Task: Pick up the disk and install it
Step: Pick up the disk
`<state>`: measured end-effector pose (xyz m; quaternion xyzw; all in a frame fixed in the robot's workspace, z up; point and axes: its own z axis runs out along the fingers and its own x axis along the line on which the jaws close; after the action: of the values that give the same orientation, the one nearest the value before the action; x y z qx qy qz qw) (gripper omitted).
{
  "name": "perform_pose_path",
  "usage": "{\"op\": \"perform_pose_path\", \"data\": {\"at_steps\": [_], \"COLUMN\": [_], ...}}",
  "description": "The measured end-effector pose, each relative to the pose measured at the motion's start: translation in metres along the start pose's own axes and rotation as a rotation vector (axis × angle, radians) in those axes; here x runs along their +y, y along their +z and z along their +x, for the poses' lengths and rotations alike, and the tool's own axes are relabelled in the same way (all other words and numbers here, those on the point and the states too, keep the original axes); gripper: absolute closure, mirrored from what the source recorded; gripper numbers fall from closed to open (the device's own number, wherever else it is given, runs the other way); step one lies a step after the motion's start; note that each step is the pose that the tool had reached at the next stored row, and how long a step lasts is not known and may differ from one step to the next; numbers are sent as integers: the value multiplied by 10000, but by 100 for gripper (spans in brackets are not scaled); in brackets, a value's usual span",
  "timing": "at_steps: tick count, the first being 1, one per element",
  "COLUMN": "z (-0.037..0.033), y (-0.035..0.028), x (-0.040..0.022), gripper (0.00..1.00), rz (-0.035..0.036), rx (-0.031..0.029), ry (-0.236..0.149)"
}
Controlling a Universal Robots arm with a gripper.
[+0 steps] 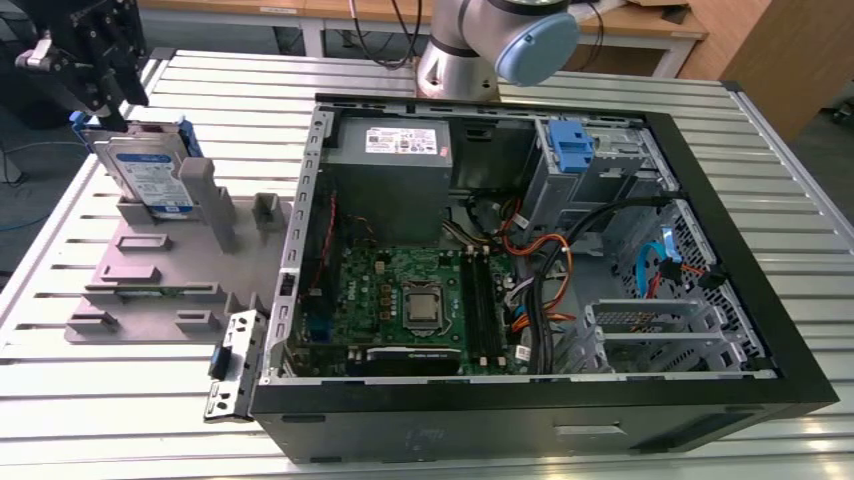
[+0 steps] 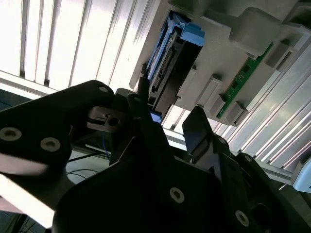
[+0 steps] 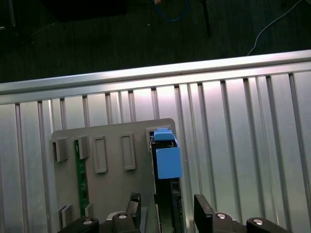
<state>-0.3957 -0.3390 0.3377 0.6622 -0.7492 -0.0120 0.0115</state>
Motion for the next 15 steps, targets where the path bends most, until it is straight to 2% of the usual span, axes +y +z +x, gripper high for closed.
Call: {"op": "perform_pose_path", "data": {"at_steps": [1, 2, 15], "z": [0, 0, 0], "y": [0, 0, 14], "x": [0, 0, -1], "gripper": [47, 41, 41], "rz": [0, 0, 2], "rx": [0, 0, -1], "ry": [0, 0, -1]}}
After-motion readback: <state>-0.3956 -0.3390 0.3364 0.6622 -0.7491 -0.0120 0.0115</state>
